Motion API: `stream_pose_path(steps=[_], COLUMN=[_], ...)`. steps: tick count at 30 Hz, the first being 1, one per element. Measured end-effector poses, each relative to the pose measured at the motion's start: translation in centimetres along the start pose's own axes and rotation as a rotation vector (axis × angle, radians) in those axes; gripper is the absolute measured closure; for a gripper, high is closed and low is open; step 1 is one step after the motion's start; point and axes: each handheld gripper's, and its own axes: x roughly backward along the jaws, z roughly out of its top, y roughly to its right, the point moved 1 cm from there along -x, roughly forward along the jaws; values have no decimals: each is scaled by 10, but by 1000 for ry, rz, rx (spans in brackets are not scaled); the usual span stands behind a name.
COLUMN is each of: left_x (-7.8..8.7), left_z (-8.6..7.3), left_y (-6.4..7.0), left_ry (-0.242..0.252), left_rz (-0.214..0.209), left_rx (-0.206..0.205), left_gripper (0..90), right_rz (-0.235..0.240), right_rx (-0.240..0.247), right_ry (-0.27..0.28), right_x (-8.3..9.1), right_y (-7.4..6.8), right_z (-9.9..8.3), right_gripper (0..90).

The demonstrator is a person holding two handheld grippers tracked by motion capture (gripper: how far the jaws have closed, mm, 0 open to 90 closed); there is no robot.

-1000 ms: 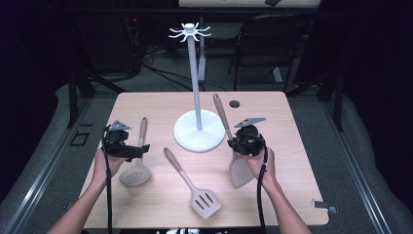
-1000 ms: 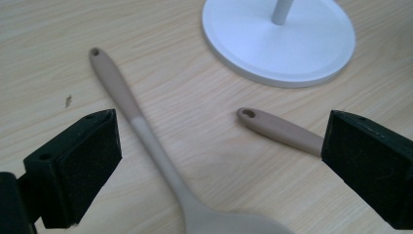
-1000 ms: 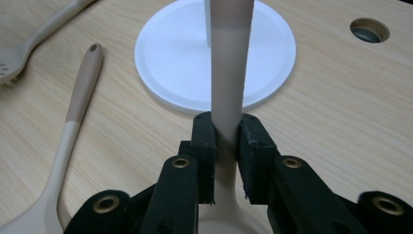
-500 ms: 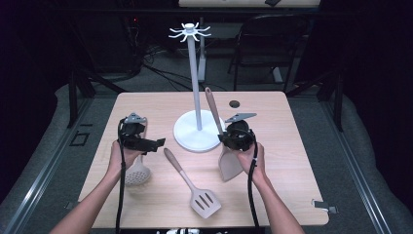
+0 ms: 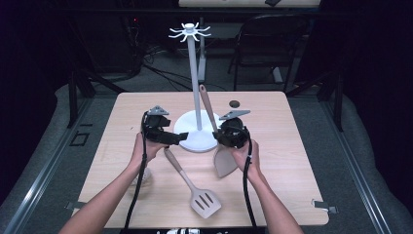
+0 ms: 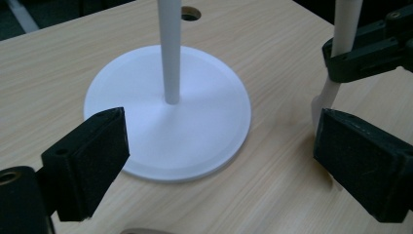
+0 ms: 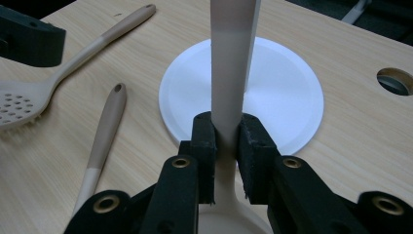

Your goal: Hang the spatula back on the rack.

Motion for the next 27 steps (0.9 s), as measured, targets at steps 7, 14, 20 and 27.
stream_pose_path(steps=[7, 14, 20, 27], left_x=[-6, -7, -10, -16], left_z=[8, 14, 22, 28], left_y=[11, 19, 26, 33], left_ry=[37, 87, 123, 152], left_rz=[-47, -98, -133, -149], left_rx=[-24, -19, -21, -27], left_gripper=[154, 257, 398, 589], right_rz=[17, 33, 44, 38], right_rx=[21, 41, 44, 38], right_ry=[-10, -3, 2, 6], right_x=[-5, -11, -12, -12], right_y=[-9, -22, -28, -30], right_z=[4, 9, 10, 10], right_gripper=[788, 788, 787, 787])
